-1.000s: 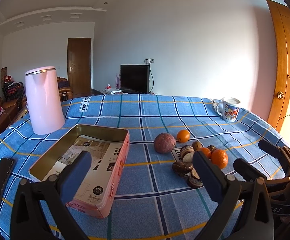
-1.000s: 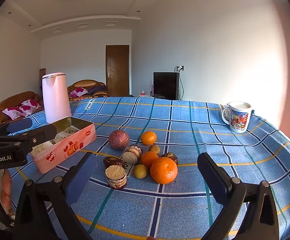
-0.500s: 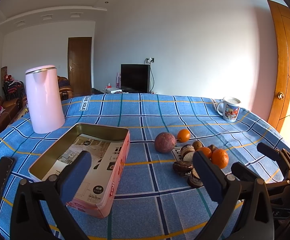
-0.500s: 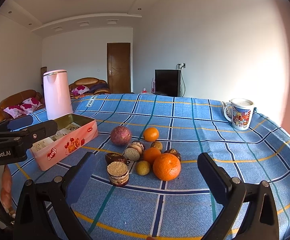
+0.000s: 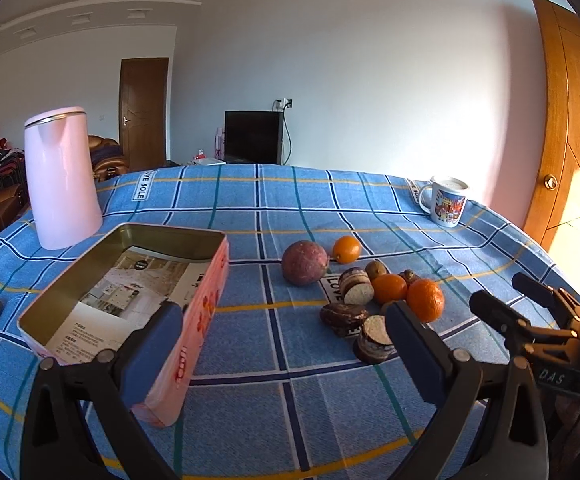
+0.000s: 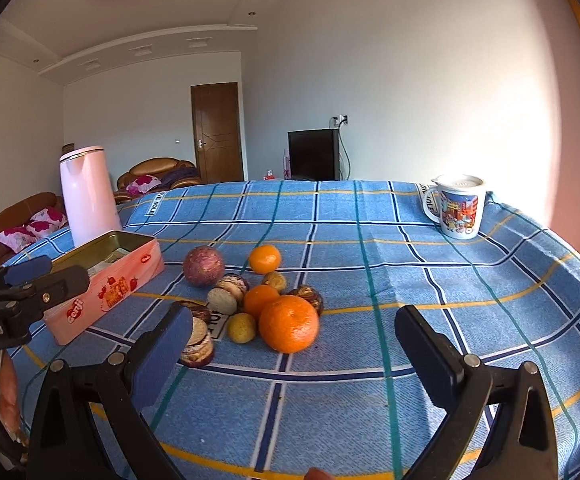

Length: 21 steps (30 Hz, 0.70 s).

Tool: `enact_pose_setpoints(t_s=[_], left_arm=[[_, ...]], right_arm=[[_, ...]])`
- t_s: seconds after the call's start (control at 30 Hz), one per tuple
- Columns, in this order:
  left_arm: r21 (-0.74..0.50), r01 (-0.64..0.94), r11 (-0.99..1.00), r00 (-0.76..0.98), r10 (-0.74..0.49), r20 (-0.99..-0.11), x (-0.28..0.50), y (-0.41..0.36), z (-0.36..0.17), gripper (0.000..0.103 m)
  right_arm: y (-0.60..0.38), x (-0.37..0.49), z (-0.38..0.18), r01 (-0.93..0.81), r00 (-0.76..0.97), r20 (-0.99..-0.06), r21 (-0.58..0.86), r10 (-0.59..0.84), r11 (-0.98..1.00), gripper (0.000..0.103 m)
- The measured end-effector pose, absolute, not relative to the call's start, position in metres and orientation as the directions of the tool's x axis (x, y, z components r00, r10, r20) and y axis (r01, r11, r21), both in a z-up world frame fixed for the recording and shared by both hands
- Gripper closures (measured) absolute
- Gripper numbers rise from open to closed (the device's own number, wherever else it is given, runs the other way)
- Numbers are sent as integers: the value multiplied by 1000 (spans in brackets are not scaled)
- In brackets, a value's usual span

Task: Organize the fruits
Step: 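Grasp the tan biscuit with the left tool while the right tool grasps the orange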

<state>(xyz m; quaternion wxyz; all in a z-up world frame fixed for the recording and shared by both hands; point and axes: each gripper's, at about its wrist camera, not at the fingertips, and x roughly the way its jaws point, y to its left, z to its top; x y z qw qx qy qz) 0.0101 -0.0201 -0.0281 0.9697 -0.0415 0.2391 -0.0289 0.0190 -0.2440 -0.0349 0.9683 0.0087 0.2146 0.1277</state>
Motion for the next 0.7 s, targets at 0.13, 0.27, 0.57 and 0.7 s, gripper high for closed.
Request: enact_pose_setpoints(t_s=[0.13, 0.27, 0.57, 0.7], left_arm=[[-83, 93, 992, 859, -122, -497, 22, -41, -38, 0], [-87, 129, 988, 827, -156, -540, 35, -54, -46, 6], [-84, 205, 975, 761, -213, -612, 56, -73, -57, 19], [-81, 223, 971, 734, -222, -642, 62, -78, -61, 28]], right_arm=[[-255, 35, -41, -218, 862, -450, 86, 233, 972, 1], [-249, 54, -44, -265, 814, -510, 99, 278, 959, 13], [-241, 91, -60, -303, 692, -644, 150, 325, 941, 22], [-236, 101, -67, -327, 637, -689, 164, 345, 931, 23]])
